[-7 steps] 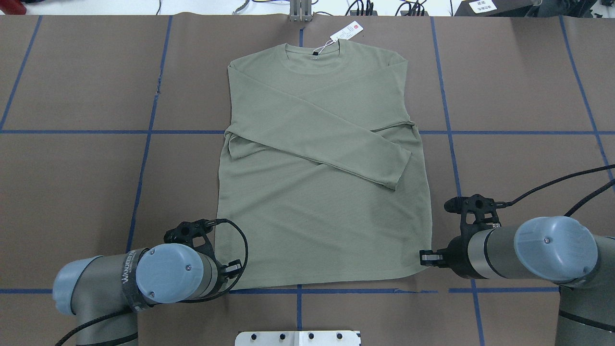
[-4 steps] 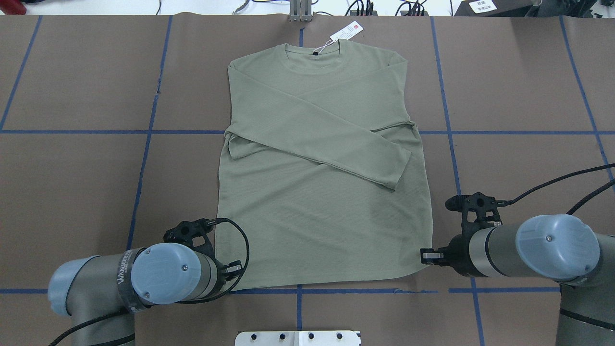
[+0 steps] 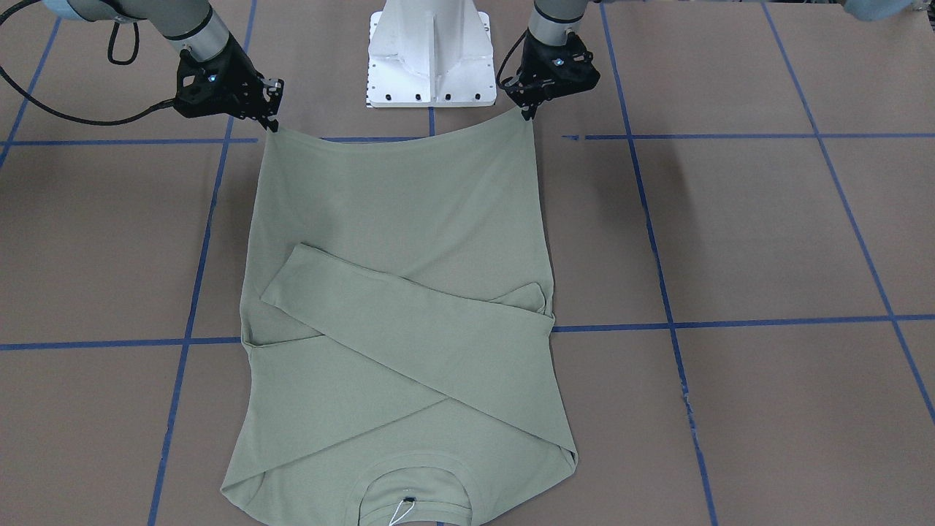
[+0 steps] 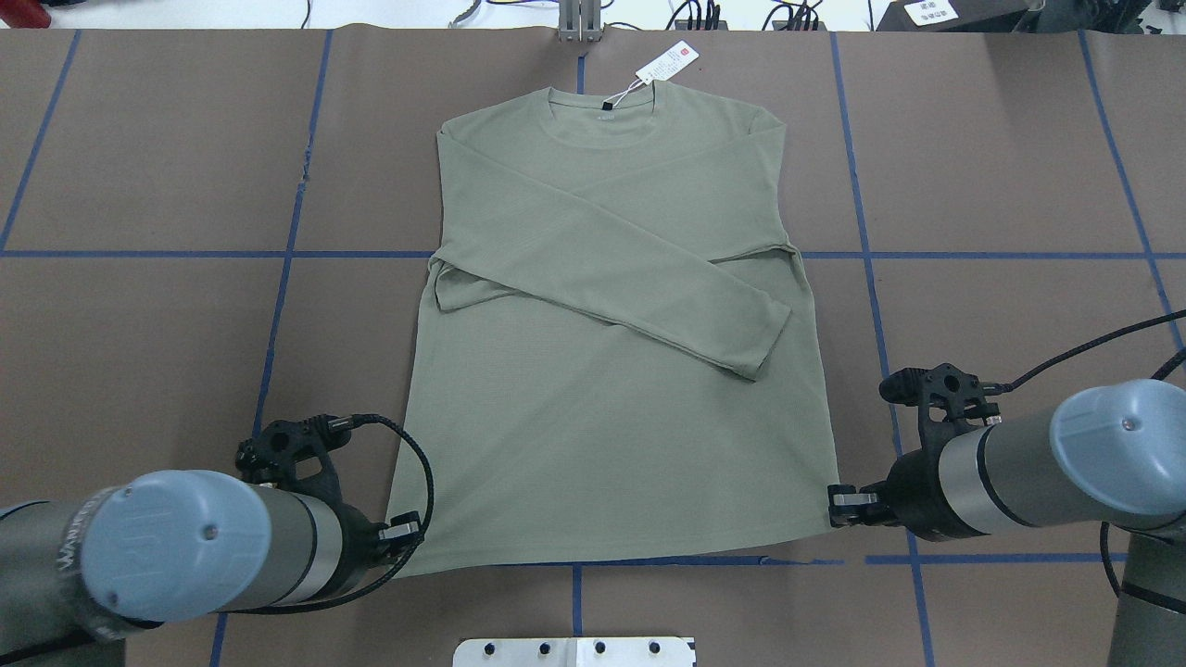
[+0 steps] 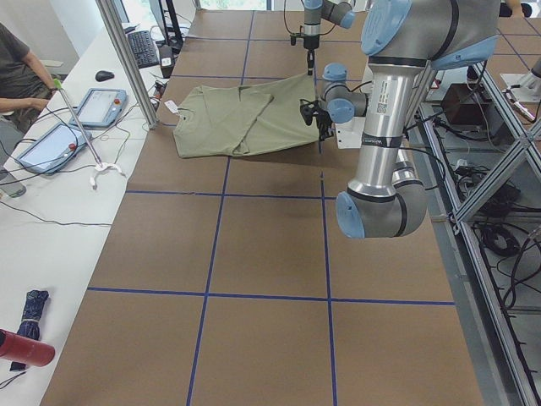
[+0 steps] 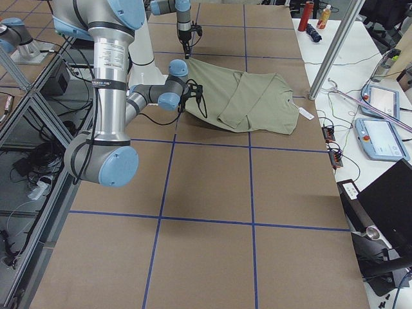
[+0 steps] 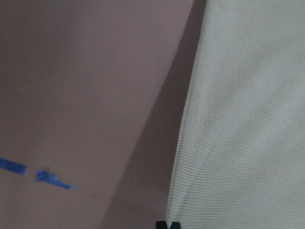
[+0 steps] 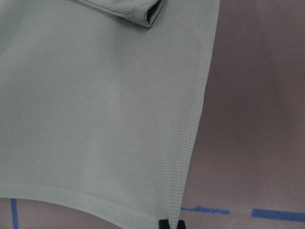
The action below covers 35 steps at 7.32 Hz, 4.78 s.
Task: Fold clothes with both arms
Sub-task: 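Grasp both hem corners with the left and right grippers, then lift the hem with both grippers and fold it toward the collar, then lower the hem onto the collar and open both grippers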
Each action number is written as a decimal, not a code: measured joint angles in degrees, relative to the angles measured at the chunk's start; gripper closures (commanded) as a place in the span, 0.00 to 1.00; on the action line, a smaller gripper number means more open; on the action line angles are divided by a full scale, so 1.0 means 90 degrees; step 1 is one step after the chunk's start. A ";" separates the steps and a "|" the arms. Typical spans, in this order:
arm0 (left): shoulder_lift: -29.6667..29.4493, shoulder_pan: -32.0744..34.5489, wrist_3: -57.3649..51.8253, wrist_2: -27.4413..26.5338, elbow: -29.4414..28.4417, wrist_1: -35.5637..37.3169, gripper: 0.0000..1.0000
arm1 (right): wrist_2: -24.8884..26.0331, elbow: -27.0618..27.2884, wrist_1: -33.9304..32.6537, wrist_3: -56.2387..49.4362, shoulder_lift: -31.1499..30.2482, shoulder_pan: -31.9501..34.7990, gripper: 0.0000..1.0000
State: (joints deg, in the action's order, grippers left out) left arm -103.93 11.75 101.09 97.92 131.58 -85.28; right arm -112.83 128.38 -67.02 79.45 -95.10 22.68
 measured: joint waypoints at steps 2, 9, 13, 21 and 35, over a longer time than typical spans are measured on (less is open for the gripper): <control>0.0045 -0.0453 0.0169 0.0130 0.0971 0.0792 1.00 | -0.0861 0.0512 -0.0004 0.0009 -0.0303 0.0026 1.00; -0.0412 0.0681 -0.0278 0.0240 0.0892 0.1294 1.00 | -0.1653 0.0000 0.0009 -0.0076 0.0673 0.1455 1.00; -0.1094 0.2639 -0.1761 0.0634 -0.0327 0.1260 1.00 | -0.1470 -0.1629 0.0000 -0.0077 0.2323 0.2620 1.00; -0.1680 0.3616 -0.2523 0.0621 -0.3973 -0.1897 1.00 | -0.0819 -0.4243 0.0198 -0.0123 0.3746 0.3094 1.00; -0.2476 0.3675 -0.2484 0.0324 -0.5496 -0.2578 0.00 | -0.0386 -0.5410 0.0647 -0.0082 0.4583 0.2989 0.00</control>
State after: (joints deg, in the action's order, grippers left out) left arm -126.22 44.82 78.74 100.83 82.11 -108.49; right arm -116.31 79.69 -61.19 78.71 -53.86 49.59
